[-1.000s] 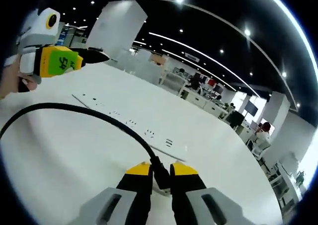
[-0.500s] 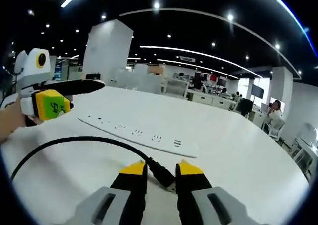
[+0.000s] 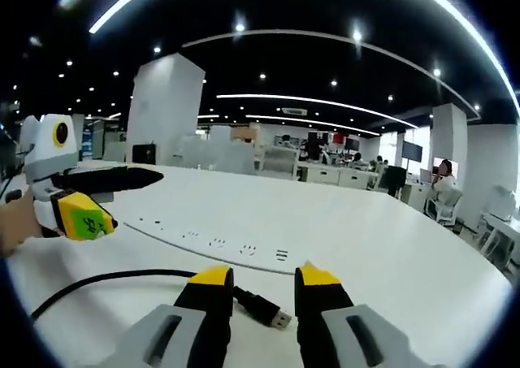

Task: Locate the USB plug end of the data cable currently connected to the USB port on the desk. Grip the plug, withdraw it from the port, and place it onto the desktop.

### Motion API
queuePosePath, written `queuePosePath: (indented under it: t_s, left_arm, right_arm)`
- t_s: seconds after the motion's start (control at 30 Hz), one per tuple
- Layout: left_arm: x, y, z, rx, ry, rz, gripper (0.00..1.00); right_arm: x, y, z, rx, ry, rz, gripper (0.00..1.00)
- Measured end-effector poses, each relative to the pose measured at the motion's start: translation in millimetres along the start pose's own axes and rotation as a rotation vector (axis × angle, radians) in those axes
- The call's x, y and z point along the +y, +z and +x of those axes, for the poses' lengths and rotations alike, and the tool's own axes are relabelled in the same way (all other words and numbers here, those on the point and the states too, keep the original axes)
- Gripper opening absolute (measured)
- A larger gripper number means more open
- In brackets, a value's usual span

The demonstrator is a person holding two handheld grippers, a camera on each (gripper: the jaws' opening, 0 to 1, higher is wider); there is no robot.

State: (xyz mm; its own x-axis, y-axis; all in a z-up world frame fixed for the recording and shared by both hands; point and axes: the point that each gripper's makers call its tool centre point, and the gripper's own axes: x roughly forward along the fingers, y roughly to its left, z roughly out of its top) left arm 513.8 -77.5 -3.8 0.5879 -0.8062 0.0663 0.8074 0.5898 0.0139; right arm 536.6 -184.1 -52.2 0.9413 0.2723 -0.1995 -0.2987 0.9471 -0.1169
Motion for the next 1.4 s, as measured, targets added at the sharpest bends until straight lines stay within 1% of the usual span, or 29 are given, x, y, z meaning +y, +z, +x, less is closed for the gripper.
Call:
queuePosePath:
  t_s: [0.03,0.13,0.3,0.37,0.43,0.5,0.57,0.63,0.7,0.83,0.87,0.97,1.03,1.07,1.17,1.3,1.4]
  left_arm:
    - [-0.8,0.0,0,-0.001,-0.002,-0.002,0.77]
    - [-2.1,-0.3,1,0.002,-0.007,0.002,0.77]
    - [-5.4,-0.5,1,0.001,-0.022,0.006,0.77]
    - [-6.4,-1.0,1,0.003,-0.024,0.008,0.77]
    - [-7.7,-1.8,1,0.004,-0.028,0.006,0.76]
    - [-9.1,-2.7,1,0.006,-0.032,0.004,0.76]
    - [-10.2,-3.8,1,0.009,-0.035,0.005,0.76]
    - [-11.5,-6.4,2,0.015,-0.038,0.004,0.76]
    - [-11.7,-9.3,2,0.025,-0.039,0.006,0.76]
    - [-12.2,-12.7,2,0.040,-0.047,0.014,0.76]
    - [-12.7,-11.5,1,0.036,-0.053,0.018,0.76]
    - [-11.4,-8.0,0,0.024,-0.055,0.011,0.76]
    - [-9.3,-8.2,0,0.026,-0.050,0.014,0.76]
    - [-7.6,-9.0,-1,0.027,-0.045,0.018,0.76]
    - [-5.9,-9.7,-2,0.029,-0.042,0.011,0.76]
    - [-14.7,-11.4,1,0.047,-0.067,0.033,0.76]
    - [-20.1,-14.3,3,0.063,-0.084,0.046,0.76]
  right_arm:
    - [-3,5.5,0,-0.026,-0.024,-0.012,0.30]
    - [-4,18.3,-1,-0.076,-0.053,-0.039,0.31]
    - [3,30.7,1,-0.115,-0.054,-0.045,0.33]
    - [4,31.7,2,-0.122,-0.055,-0.038,0.33]
    - [5,30.9,3,-0.125,-0.060,-0.014,0.34]
    - [5,27.9,4,-0.121,-0.066,0.017,0.36]
    - [5,25.8,5,-0.121,-0.075,0.030,0.36]
    - [1,27.5,5,-0.123,-0.115,-0.033,0.36]
    - [3,29.2,4,-0.128,-0.130,-0.066,0.36]
    - [8,28.2,7,-0.127,-0.133,-0.066,0.37]
    - [9,28.3,7,-0.128,-0.147,-0.082,0.38]
    - [13,28.5,8,-0.136,-0.148,-0.108,0.38]
    - [13,26.9,9,-0.127,-0.141,-0.091,0.38]
    - [14,26.3,9,-0.125,-0.134,-0.069,0.38]
    - [12,30.1,6,-0.135,-0.129,-0.048,0.39]
    - [11,38.0,5,-0.159,-0.123,-0.012,0.40]
    - [10,41.2,4,-0.165,-0.122,-0.003,0.40]
